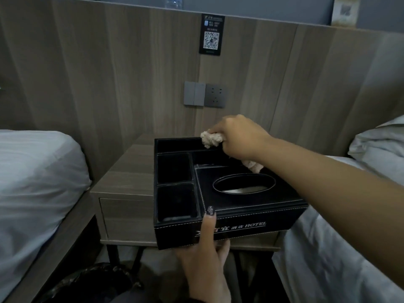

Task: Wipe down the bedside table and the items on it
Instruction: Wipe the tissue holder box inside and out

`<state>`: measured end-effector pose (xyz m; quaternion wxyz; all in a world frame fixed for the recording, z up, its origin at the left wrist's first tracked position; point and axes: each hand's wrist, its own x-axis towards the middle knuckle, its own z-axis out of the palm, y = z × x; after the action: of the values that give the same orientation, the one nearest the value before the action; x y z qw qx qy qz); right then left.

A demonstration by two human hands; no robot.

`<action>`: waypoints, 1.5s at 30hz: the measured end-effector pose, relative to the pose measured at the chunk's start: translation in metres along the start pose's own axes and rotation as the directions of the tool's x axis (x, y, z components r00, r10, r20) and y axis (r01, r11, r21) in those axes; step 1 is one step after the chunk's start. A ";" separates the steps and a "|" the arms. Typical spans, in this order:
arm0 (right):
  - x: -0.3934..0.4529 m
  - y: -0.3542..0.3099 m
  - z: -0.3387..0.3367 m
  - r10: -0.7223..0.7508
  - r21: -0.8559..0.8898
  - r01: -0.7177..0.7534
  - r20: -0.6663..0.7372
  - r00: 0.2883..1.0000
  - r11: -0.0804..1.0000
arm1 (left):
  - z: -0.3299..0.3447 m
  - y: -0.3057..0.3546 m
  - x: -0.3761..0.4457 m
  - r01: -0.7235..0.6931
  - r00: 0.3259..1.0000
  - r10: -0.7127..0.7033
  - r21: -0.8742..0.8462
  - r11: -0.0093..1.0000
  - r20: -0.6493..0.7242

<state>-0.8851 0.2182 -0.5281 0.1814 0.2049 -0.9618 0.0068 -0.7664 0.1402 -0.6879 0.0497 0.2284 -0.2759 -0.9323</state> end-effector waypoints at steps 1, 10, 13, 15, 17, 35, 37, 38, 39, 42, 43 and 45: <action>-0.004 0.013 -0.002 0.035 -0.046 -0.035 0.010 0.999 0.998 | -0.001 -0.001 0.001 -0.007 1.000 0.007 -0.009 1.000 -0.003; -0.029 0.084 0.001 0.297 0.135 -0.281 -0.120 0.947 0.950 | 0.003 -0.016 -0.008 -0.009 0.998 0.005 0.054 0.999 0.064; -0.031 0.083 0.008 0.300 0.272 -0.247 -0.176 0.938 0.930 | 0.013 -0.023 -0.019 0.010 0.995 -0.017 0.070 0.997 0.095; -0.033 0.088 0.003 0.363 0.418 -0.268 -0.167 0.917 0.868 | 0.015 -0.025 -0.020 0.000 0.995 -0.009 0.080 0.997 0.102; -0.043 0.096 -0.005 0.427 0.549 -0.268 -0.184 0.885 0.792 | 0.015 -0.027 -0.016 0.004 0.997 -0.009 0.063 0.998 0.070; -0.209 0.070 0.035 0.150 0.363 0.055 -0.512 0.846 0.930 | 0.016 -0.036 -0.014 -0.066 0.998 0.066 0.037 0.997 -0.017; -0.192 0.064 0.019 0.157 0.306 0.055 -0.625 0.765 0.951 | 0.018 -0.034 -0.016 -0.049 0.998 0.050 0.044 0.998 -0.027; -0.181 0.059 0.014 0.137 0.259 0.055 -0.668 0.732 0.964 | 0.020 -0.034 -0.017 -0.039 0.999 0.040 0.040 0.998 -0.033; -0.169 0.055 0.013 0.109 0.213 0.057 -0.691 0.715 0.975 | 0.021 -0.033 -0.016 -0.033 0.999 0.034 0.038 0.999 -0.038; -0.131 0.043 0.029 0.060 0.144 0.027 -0.571 0.819 0.989 | 0.020 -0.031 -0.015 -0.024 0.999 0.026 0.060 0.998 -0.042; -0.122 0.041 0.036 0.062 0.125 -0.003 -0.470 0.881 0.992 | 0.020 -0.030 -0.015 -0.021 0.999 0.023 0.082 0.996 -0.029; -0.109 0.039 0.040 0.104 0.112 -0.071 -0.328 0.939 0.991 | 0.018 -0.025 -0.015 0.009 1.000 -0.009 0.129 0.992 -0.004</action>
<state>-0.8221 0.2934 -0.6016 0.3306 0.1666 -0.9239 0.0970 -0.7602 0.1738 -0.6823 0.0311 0.2342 -0.3345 -0.9123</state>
